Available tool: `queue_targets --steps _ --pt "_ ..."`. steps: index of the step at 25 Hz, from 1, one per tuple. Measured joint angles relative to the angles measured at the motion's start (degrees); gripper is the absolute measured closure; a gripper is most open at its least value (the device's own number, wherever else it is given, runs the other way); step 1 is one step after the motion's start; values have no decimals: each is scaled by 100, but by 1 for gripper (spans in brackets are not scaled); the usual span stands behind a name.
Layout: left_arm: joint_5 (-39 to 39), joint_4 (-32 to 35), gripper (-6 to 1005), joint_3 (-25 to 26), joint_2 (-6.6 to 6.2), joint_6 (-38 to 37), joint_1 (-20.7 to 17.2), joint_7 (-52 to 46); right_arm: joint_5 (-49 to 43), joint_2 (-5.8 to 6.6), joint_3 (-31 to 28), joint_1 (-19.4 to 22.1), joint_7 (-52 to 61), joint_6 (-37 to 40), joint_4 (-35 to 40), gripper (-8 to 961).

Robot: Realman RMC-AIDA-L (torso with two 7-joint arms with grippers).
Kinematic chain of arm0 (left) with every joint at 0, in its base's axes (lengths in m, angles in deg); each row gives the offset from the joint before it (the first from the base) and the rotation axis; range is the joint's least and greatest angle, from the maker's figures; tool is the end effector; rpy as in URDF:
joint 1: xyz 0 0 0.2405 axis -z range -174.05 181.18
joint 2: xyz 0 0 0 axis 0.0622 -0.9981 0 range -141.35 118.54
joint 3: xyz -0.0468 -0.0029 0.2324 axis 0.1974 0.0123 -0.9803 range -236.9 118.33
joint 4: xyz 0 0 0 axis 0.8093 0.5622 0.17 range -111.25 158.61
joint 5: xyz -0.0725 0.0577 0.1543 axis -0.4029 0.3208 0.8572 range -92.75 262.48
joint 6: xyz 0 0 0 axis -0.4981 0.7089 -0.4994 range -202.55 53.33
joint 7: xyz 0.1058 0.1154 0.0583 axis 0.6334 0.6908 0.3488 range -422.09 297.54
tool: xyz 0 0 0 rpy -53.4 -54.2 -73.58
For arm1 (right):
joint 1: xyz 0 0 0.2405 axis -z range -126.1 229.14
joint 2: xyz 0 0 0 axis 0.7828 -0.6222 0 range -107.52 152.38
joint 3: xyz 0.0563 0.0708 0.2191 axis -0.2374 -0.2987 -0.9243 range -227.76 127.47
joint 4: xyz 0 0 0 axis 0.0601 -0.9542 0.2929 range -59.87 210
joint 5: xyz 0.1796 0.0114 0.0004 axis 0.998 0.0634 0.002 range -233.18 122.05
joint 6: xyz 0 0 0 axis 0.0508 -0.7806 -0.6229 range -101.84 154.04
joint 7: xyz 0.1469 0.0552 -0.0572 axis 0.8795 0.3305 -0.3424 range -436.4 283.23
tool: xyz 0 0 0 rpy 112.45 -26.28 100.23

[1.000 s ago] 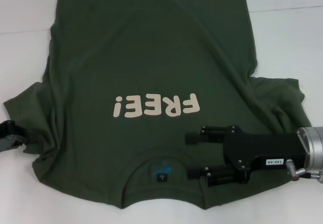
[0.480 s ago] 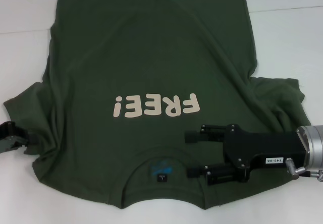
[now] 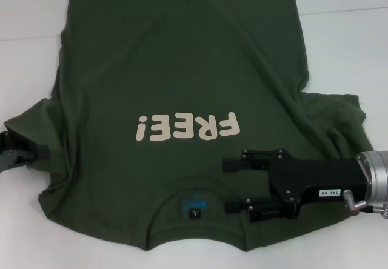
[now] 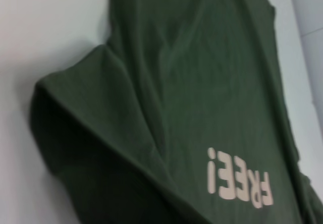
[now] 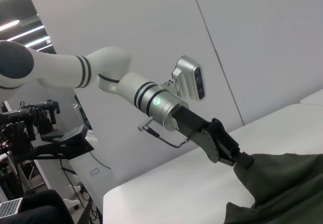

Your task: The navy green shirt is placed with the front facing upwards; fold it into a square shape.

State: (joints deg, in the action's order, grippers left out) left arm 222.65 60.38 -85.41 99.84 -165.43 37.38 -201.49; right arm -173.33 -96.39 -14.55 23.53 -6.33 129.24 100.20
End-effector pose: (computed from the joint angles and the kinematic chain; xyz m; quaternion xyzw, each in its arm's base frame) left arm -0.2803 0.3127 0.0360 -0.7089 -0.6823 -0.1572 0.0855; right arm 0.2166 0.2422 -0.0305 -0.9225 0.2153 0.3204 0.0043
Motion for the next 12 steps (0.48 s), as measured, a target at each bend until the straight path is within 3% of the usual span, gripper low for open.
queue_targets --steps 12 --pt "-109 5 964 18 3 -158 7 32 0 -27 0 22 -29 -14 0 74"
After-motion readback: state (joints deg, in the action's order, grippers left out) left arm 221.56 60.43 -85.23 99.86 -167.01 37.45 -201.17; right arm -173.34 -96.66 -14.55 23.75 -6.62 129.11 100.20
